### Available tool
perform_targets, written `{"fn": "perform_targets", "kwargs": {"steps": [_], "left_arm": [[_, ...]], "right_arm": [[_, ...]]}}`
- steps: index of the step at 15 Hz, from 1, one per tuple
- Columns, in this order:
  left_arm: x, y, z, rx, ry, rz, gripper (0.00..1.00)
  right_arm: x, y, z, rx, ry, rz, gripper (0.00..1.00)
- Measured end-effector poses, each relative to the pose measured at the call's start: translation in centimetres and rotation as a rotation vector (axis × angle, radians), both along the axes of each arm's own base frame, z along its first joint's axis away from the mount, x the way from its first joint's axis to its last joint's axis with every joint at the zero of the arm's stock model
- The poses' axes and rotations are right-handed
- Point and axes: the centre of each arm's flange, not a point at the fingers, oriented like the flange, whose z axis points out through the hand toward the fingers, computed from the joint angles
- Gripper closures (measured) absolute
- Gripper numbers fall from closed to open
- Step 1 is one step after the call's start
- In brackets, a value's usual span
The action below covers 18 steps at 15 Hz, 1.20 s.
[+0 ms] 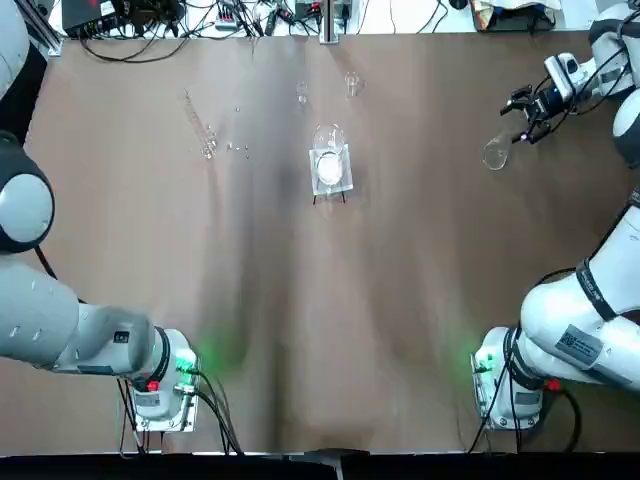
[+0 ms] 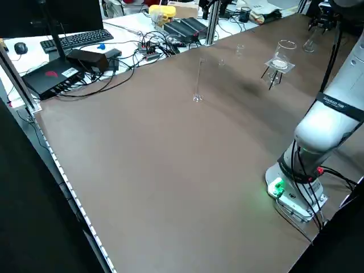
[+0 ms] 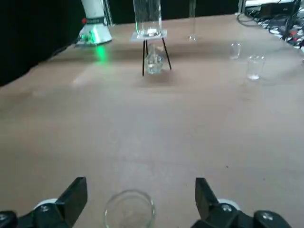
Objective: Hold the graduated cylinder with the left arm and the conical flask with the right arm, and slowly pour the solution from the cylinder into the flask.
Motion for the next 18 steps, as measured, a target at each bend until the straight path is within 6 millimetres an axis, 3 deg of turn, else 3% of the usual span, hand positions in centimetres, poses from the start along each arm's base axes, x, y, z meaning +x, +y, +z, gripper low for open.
{"fn": "perform_targets", "kwargs": {"steps": [1,5,7,10,14,18], "left_arm": [[0.0,0.0,0.0,0.0,0.001,0.0,0.0],[0.1,0.9,0.0,0.0,0.001,0.013,0.0],[0.1,1.0,0.0,0.0,0.001,0.015,0.0],[0.1,0.9,0.0,0.0,0.001,0.013,0.0],[0.0,0.6,-0.1,0.001,0.006,0.007,0.0],[-0.2,0.4,-0.2,0.003,0.021,0.0,0.0]], "right_arm": [[0.1,0.0,0.5,0.009,0.014,-0.008,0.0],[3.1,-0.9,7.4,-0.069,0.115,-0.104,0.0],[4.1,-0.1,10.9,-0.139,0.15,-0.124,0.0],[5.8,3.5,15.5,-0.307,0.235,-0.13,0.0],[7.8,9.0,20.1,-0.534,0.326,-0.192,0.01],[7.8,12.9,25.0,-0.701,0.46,-0.393,0.01]]}}
